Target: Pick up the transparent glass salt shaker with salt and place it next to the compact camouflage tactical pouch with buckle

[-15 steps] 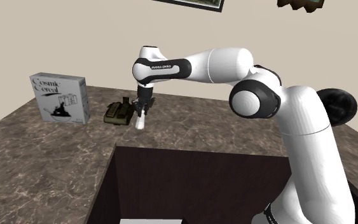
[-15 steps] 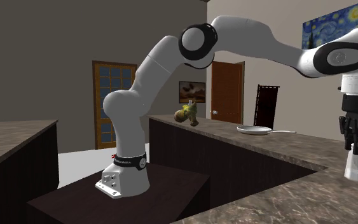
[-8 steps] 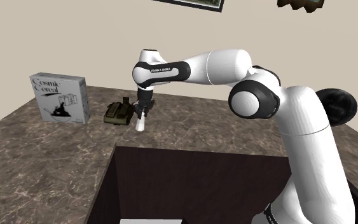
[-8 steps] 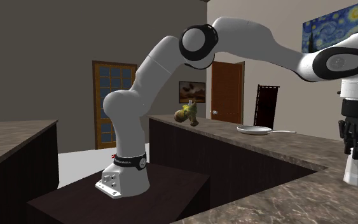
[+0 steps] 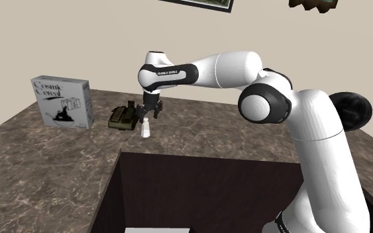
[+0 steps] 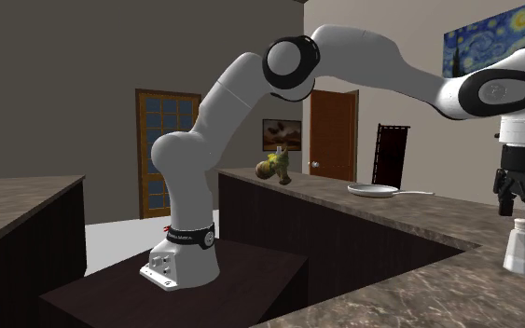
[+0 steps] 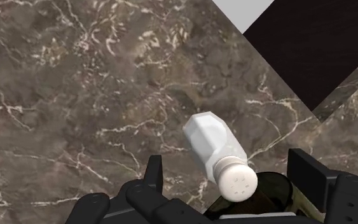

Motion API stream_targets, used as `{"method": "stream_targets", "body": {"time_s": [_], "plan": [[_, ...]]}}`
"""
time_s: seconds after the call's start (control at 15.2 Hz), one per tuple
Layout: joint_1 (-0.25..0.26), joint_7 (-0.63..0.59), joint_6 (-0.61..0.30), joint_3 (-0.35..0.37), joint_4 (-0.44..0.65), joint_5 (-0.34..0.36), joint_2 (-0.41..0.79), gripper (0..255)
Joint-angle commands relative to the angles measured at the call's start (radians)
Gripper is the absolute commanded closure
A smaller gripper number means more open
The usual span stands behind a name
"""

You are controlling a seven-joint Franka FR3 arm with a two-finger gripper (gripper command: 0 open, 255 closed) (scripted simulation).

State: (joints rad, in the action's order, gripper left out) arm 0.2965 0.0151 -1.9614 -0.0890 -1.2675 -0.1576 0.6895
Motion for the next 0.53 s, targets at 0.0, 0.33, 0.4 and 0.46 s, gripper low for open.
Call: {"method": "stream_targets", "body": {"time_s": [0.0, 0.33, 0.4, 0.46], "plan": [[-0.002, -0.001, 0.027, -0.001, 0.018, 0.002, -0.010, 0], [-0.007, -0.006, 0.108, -0.004, 0.079, 0.005, -0.029, 0], [-0.007, -0.006, 0.108, -0.004, 0.079, 0.005, -0.029, 0], [-0.007, -0.006, 0.108, -0.004, 0.079, 0.005, -0.029, 0]]}}
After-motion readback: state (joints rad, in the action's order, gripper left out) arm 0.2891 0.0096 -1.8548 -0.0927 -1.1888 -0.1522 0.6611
